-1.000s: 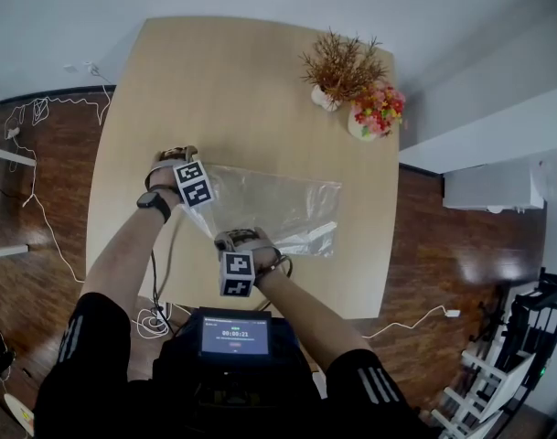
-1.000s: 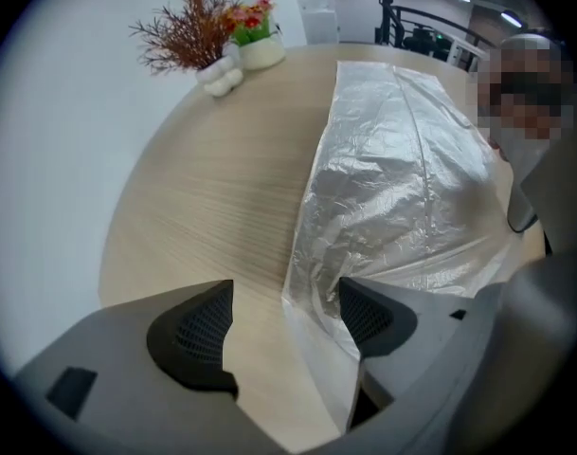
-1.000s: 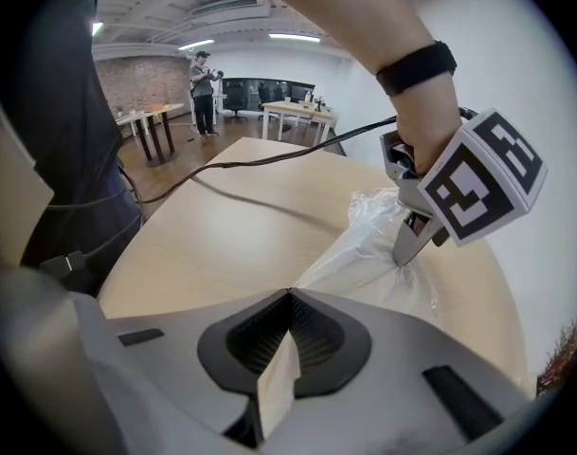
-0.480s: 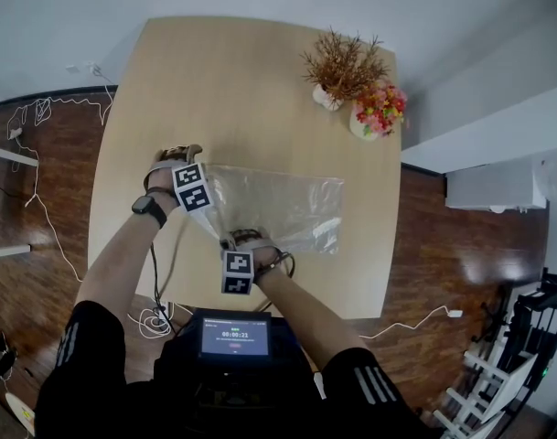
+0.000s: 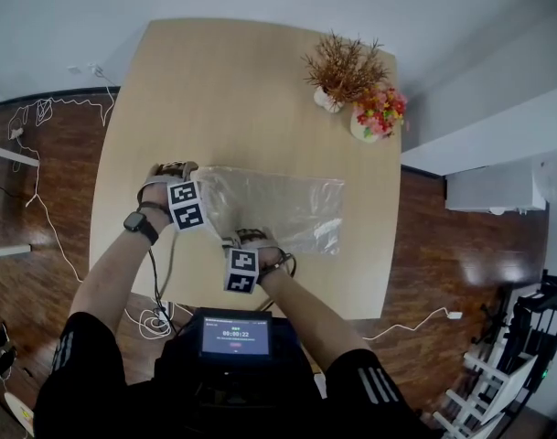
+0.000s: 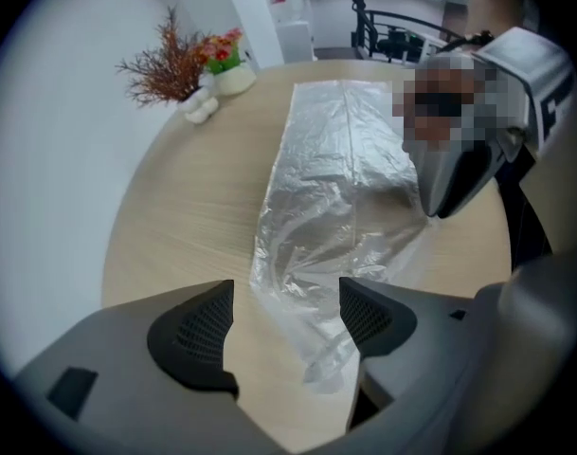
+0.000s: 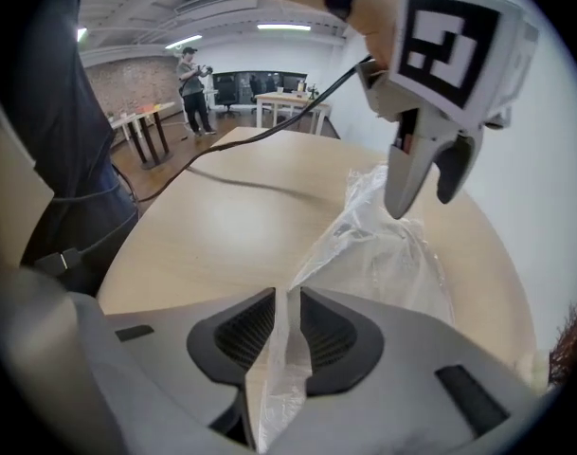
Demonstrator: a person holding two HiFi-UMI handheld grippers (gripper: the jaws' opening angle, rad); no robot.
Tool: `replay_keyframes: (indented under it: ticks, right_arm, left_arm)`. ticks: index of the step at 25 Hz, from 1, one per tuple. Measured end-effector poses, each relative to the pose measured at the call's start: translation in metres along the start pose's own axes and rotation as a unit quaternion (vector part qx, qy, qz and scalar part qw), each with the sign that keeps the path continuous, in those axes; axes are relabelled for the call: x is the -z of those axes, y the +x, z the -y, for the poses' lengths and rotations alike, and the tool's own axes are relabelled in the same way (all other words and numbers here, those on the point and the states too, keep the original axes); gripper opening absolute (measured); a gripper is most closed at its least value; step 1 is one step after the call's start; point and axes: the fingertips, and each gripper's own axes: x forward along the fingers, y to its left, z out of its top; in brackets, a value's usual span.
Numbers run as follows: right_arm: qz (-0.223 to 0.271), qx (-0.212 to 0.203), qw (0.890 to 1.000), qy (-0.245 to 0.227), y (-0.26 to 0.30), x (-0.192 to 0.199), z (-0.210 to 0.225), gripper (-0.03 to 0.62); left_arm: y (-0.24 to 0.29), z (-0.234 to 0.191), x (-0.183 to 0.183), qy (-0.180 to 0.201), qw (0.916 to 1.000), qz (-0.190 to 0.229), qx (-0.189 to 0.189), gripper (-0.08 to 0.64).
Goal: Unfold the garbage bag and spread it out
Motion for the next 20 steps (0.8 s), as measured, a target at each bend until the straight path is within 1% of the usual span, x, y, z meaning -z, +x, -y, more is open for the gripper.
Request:
replay_keyframes:
  ticks: [2, 4, 7, 10, 12, 16, 18, 20]
  right_arm:
    - [0.015, 0.006, 1.000, 0.024, -0.008, 0.000, 0.005, 0.114]
    - [0.025, 0.013, 0.999, 0.039, -0.017, 0.005, 0.007, 0.115]
    - [0.044, 0.034, 0.996, 0.069, -0.036, 0.016, 0.017, 0.115]
    - [0.072, 0.059, 0.988, 0.127, -0.059, 0.031, 0.033, 0.115]
    - [0.084, 0.080, 0.978, 0.173, -0.075, 0.050, 0.046, 0.115]
    - [0.082, 0.123, 0.953, 0.266, -0.103, 0.110, 0.077, 0.115]
    - [0.077, 0.136, 0.938, 0.309, -0.112, 0.142, 0.088, 0.115]
    - [0.075, 0.138, 0.924, 0.348, -0.118, 0.165, 0.093, 0.118]
  left_arm:
    - [-0.003, 0.011, 0.005, 0.014, 0.9999, -0.004, 0.003, 0.357]
    - [-0.005, 0.020, 0.009, 0.019, 0.9998, -0.002, 0.008, 0.357]
    - [0.001, 0.032, 0.018, 0.009, 0.9996, 0.003, 0.026, 0.357]
    - [0.007, 0.041, 0.024, -0.015, 0.9986, 0.015, 0.047, 0.356]
    - [0.011, 0.047, 0.027, -0.027, 0.9977, 0.022, 0.059, 0.356]
    - [0.021, 0.058, 0.033, -0.027, 0.9966, 0.015, 0.077, 0.356]
    - [0.026, 0.063, 0.036, -0.025, 0.9962, 0.011, 0.083, 0.356]
    - [0.030, 0.065, 0.038, -0.023, 0.9960, 0.005, 0.086, 0.356]
